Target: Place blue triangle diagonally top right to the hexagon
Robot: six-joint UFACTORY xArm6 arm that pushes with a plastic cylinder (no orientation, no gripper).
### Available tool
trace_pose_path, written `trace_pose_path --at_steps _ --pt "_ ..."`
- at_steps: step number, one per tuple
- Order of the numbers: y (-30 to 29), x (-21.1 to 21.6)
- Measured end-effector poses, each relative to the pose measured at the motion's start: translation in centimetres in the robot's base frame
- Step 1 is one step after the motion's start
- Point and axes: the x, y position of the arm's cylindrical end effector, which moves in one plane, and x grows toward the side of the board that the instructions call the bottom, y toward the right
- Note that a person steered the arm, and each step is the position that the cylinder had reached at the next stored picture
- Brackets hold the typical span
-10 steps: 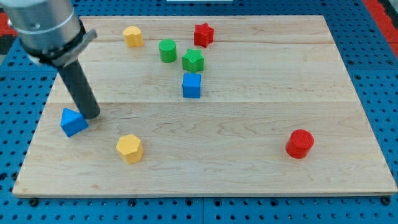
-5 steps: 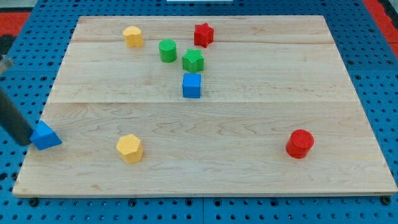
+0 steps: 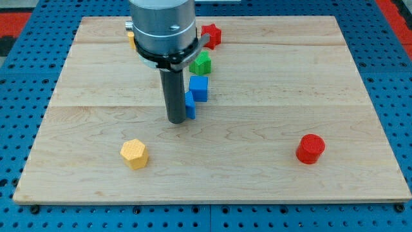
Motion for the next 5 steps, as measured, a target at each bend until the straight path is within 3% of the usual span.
trace_pose_path --at_steps 1,2,4,5 --pt "-5.1 -0.6" --pt "-6.5 -3.0" --pt "0.2 -3.8" --pt "0.4 -1.4"
